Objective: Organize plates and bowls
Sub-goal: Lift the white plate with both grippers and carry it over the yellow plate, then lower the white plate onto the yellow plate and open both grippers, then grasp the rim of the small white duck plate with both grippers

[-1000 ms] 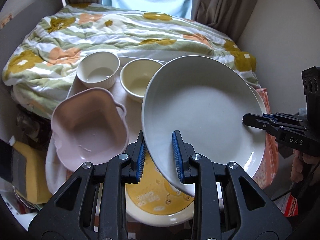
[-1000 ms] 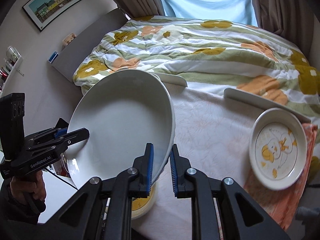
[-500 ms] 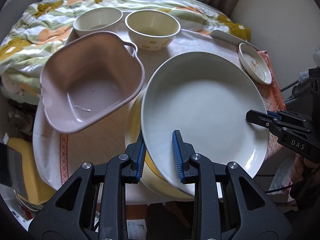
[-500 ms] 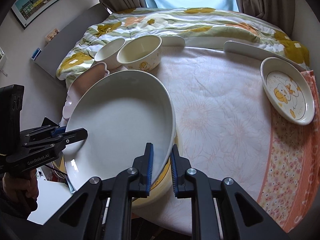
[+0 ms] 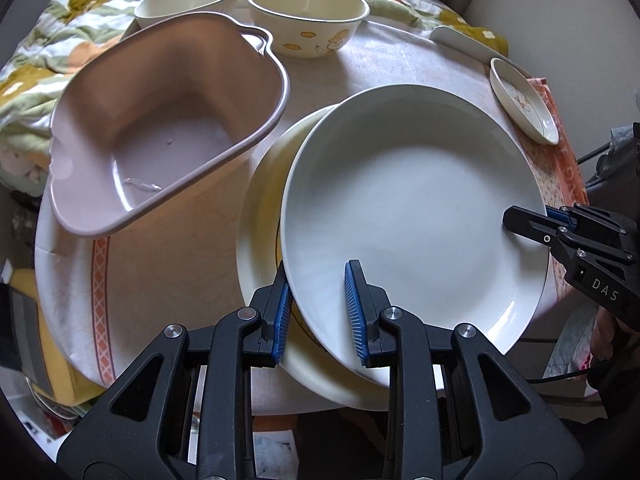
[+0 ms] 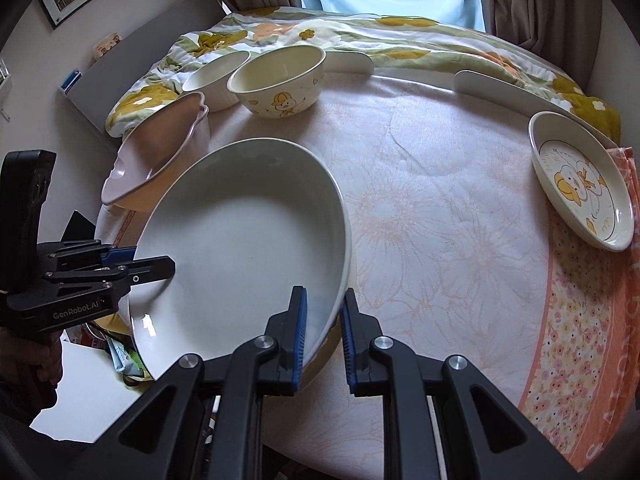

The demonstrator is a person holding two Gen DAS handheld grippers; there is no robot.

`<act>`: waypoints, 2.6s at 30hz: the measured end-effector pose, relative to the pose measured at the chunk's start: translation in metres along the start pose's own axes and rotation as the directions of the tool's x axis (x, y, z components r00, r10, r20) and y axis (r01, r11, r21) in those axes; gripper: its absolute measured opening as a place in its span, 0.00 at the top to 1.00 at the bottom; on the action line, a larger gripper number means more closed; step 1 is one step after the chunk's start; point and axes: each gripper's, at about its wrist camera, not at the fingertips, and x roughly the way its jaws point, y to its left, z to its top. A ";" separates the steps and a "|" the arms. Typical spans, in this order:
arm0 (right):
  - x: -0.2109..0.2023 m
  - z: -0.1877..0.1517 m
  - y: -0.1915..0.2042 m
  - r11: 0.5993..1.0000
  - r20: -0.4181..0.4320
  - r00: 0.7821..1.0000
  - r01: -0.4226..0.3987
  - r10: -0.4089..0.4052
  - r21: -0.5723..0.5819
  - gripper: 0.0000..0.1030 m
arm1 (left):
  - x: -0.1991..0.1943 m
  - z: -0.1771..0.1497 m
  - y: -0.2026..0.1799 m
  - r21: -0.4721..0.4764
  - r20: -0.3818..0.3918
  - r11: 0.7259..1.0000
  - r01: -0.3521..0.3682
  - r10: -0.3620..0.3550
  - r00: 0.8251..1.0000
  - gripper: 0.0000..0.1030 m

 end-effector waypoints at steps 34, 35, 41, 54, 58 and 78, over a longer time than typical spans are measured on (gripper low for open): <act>0.001 0.000 0.012 0.992 -0.019 0.995 0.095 -0.097 -0.083 0.85 | 0.008 0.002 -0.062 0.285 0.148 0.825 -0.488 0.465 0.873 0.78; 0.001 0.000 0.013 0.991 -0.019 0.995 0.097 -0.099 -0.087 0.85 | 0.007 0.002 -0.060 0.277 0.151 0.825 -0.492 0.468 0.871 0.78; 0.001 0.000 0.012 0.992 -0.018 0.995 0.096 -0.098 -0.086 0.85 | 0.006 0.001 -0.061 0.272 0.147 0.841 -0.468 0.444 0.884 0.78; -0.019 0.010 0.011 0.999 0.033 0.999 0.044 -0.044 -0.013 0.85 | -0.035 0.010 -0.057 0.188 0.203 0.889 -0.417 0.381 0.902 0.77; -0.039 0.015 0.004 0.998 0.096 0.994 0.048 -0.051 0.037 0.24 | -0.052 0.021 -0.058 0.171 0.216 0.910 -0.377 0.339 0.916 0.73; -0.179 -0.037 -0.143 0.824 0.270 0.911 0.117 -0.311 0.554 0.00 | -0.056 0.181 -0.210 0.530 0.165 0.832 0.164 -0.291 0.943 0.00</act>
